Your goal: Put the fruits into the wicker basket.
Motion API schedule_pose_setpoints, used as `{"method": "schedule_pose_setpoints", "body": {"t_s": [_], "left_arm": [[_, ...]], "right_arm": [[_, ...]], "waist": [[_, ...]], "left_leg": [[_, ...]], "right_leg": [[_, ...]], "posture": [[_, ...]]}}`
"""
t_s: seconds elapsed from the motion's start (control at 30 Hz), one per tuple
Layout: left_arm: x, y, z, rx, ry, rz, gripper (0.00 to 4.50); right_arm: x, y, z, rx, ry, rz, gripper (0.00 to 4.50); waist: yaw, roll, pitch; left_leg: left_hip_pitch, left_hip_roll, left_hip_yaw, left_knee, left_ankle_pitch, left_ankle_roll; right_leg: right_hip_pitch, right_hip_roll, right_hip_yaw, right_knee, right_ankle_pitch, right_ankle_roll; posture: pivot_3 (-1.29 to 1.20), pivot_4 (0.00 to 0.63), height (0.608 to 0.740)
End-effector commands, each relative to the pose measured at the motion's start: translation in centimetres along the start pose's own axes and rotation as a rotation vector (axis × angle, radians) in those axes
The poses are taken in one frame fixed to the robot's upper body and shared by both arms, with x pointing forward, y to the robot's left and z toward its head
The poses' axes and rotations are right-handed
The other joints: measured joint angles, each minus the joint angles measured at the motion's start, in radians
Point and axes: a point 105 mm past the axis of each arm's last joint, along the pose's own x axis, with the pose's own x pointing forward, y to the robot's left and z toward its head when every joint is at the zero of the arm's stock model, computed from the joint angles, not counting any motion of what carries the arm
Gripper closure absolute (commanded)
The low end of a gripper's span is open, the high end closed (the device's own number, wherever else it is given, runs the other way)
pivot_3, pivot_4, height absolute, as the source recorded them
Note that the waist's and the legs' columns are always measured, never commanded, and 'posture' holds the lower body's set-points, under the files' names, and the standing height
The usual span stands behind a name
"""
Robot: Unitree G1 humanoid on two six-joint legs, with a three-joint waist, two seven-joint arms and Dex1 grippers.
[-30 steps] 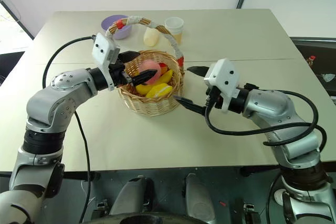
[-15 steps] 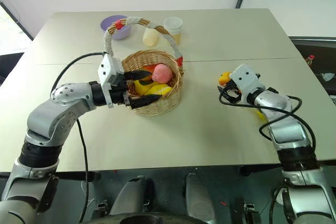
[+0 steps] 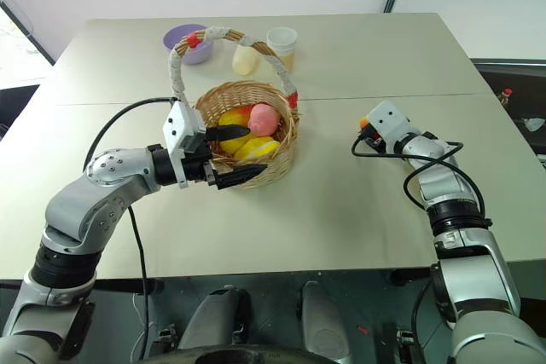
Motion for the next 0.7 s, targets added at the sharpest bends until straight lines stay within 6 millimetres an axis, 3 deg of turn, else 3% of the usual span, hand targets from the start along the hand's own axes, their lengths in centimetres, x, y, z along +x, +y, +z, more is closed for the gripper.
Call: {"method": "schedule_pose_setpoints", "body": {"t_s": [0.03,0.1,0.2,0.33,0.43,0.57,0.7], "left_arm": [[-0.6,0.1,1.0,0.029,-0.045,0.015,0.0],[-1.4,0.6,1.2,0.009,-0.074,0.038,0.0],[-3.8,1.8,1.2,-0.03,-0.106,0.096,0.0],[-7.3,2.9,0.3,-0.051,-0.094,0.161,0.0],[-8.7,3.3,-0.1,-0.077,-0.093,0.189,0.0],[-9.4,3.9,-1.0,-0.056,-0.036,0.225,0.0],[-9.1,3.6,-0.8,-0.051,-0.055,0.237,0.0]], "right_arm": [[-0.8,-1.2,2.0,-0.038,-0.075,-0.041,2.4],[-1.9,-1.4,3.5,-0.083,-0.136,-0.035,2.4],[-5.2,-0.5,7.3,-0.149,-0.295,0.047,2.4],[-10.9,4.3,12.6,-0.142,-0.494,0.346,2.4],[-12.8,7.7,15.6,-0.107,-0.588,0.512,2.4],[-10.5,11.0,19.3,-0.129,-0.651,0.529,2.4],[-6.2,11.7,21.3,-0.111,-0.619,0.433,2.4]], "waist": [[0.0,0.0,0.0],[0.001,0.001,0.0],[0.004,0.004,0.003],[0.001,0.006,0.004],[0.0,0.006,0.004],[-0.001,0.005,0.004],[0.003,0.005,0.004]], "left_leg": [[0.0,0.0,0.0,0.0,0.0,0.0],[0.0,0.0,0.0,0.0,0.0,0.0],[-0.001,0.0,-0.001,0.0,0.0,0.0],[-0.001,0.001,-0.001,-0.001,0.0,0.0],[0.001,0.005,-0.001,-0.001,0.0,0.0],[0.003,0.005,-0.001,0.001,0.001,-0.001],[0.0,0.004,-0.001,0.001,0.001,-0.002]], "right_leg": [[0.0,0.0,0.0,0.0,0.0,0.0],[0.0,0.0,0.0,0.0,0.0,0.0],[-0.001,0.0,0.0,0.0,0.0,0.0],[-0.001,0.0,0.0,0.0,0.0,0.0],[0.001,0.001,-0.001,0.0,0.0,0.0],[0.001,0.001,-0.001,0.0,-0.002,-0.004],[-0.001,0.0,-0.001,0.0,-0.002,-0.004]], "posture": [[0.0,0.15,0.74],[0.0,0.15,0.74],[0.0,0.15,0.74],[0.0,0.15,0.74],[0.0,0.15,0.74],[0.0,0.15,0.74],[0.0,0.15,0.74]]}}
